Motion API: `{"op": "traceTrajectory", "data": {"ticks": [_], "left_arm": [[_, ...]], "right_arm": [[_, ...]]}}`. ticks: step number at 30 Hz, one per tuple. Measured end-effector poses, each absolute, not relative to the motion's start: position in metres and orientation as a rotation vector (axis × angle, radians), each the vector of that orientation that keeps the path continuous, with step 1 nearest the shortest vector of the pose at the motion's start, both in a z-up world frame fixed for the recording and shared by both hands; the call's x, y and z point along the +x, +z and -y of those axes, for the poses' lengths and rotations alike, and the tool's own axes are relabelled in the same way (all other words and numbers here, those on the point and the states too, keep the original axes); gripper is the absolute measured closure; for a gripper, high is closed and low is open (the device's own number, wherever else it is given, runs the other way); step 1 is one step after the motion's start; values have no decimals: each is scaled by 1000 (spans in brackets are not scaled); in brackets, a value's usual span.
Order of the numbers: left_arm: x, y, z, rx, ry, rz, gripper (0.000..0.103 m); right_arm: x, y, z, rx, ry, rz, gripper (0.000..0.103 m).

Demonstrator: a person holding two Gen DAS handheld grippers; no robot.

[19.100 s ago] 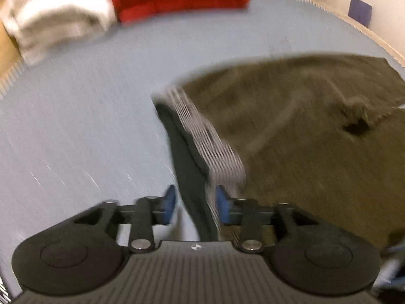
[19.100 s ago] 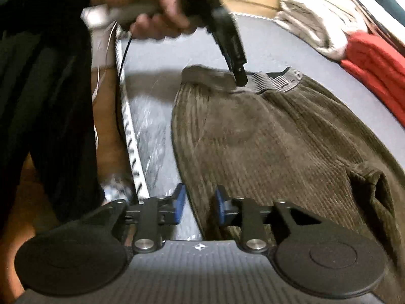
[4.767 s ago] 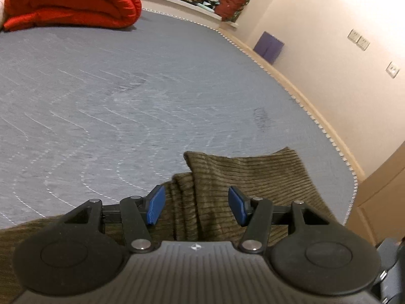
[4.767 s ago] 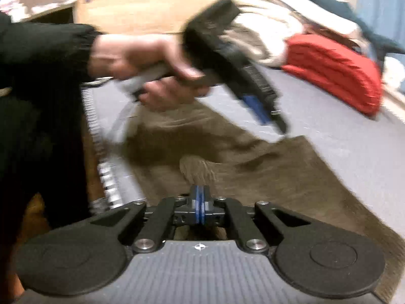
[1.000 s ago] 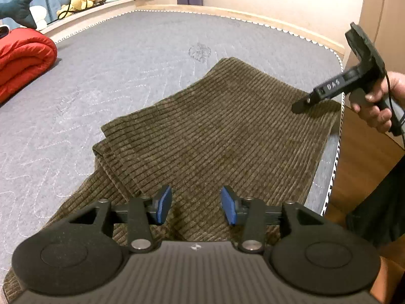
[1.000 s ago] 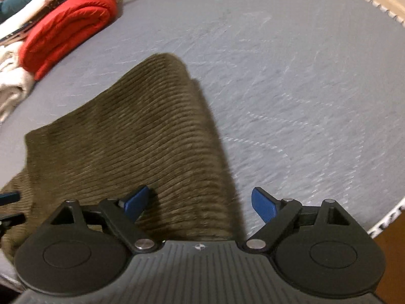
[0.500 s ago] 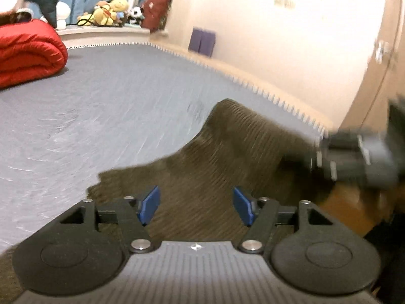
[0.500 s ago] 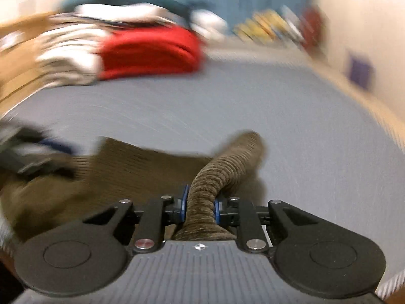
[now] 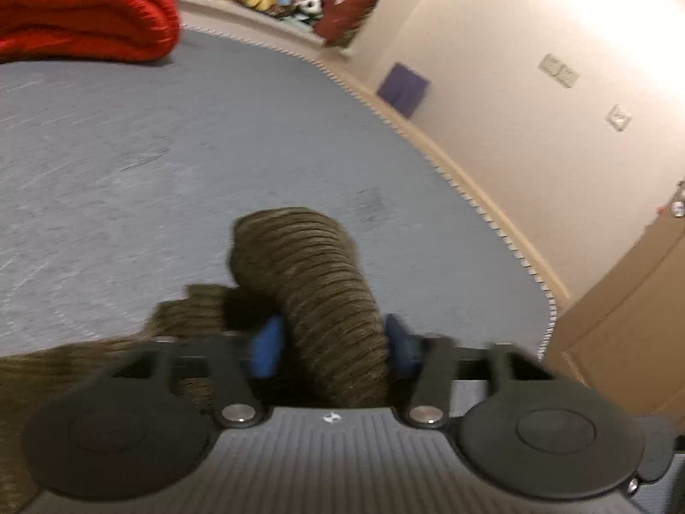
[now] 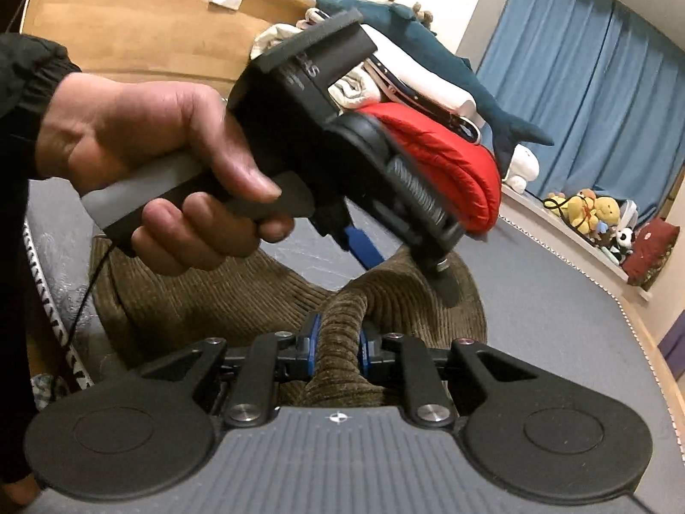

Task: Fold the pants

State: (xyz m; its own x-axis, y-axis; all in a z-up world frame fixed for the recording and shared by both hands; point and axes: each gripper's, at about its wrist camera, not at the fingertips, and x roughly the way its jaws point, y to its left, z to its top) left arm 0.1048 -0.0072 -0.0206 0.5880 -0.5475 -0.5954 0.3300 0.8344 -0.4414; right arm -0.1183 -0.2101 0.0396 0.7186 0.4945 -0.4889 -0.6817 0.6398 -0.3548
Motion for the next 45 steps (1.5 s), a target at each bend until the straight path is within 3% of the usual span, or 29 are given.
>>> {"op": "traceTrajectory", "data": {"ticks": [2,7,10,14,22,25,27,28,29,33,39,45], "left_arm": [[103,-21,-3,-289,-498,-788,80],[92,-16,-30,-259,-449,-751,84],[84,-13,-63,-273,-420,-743,85],[62,-3,-118,-299,-353,-736,86],[10,12,-234,-285,-63,-744,84],[4,-3,-266,-301,89,-809,77],[2,-9,-282,-335,103,-833,51],[3,-13,-289,-368,83,-851,22],[4,-18,-294,-404,65,-872,7],[16,-36,-305,-503,38,-939,5],[38,-76,-302,-564,-34,-1075,5],[48,-88,-273,-503,-135,-1102,5]], "right_arm": [[-116,40,207,-558,678,-386,84],[-101,58,199,-424,802,-431,73],[-83,83,214,-163,924,-473,48],[-49,98,230,73,900,-518,34],[27,54,234,180,685,-685,34],[50,29,222,225,681,-799,27],[60,9,214,262,696,-891,23],[59,1,213,281,695,-926,22],[61,-9,209,304,689,-973,20],[72,-37,203,417,696,-1115,18],[84,-44,188,468,729,-1149,16],[82,-60,161,407,774,-1204,11]]}}
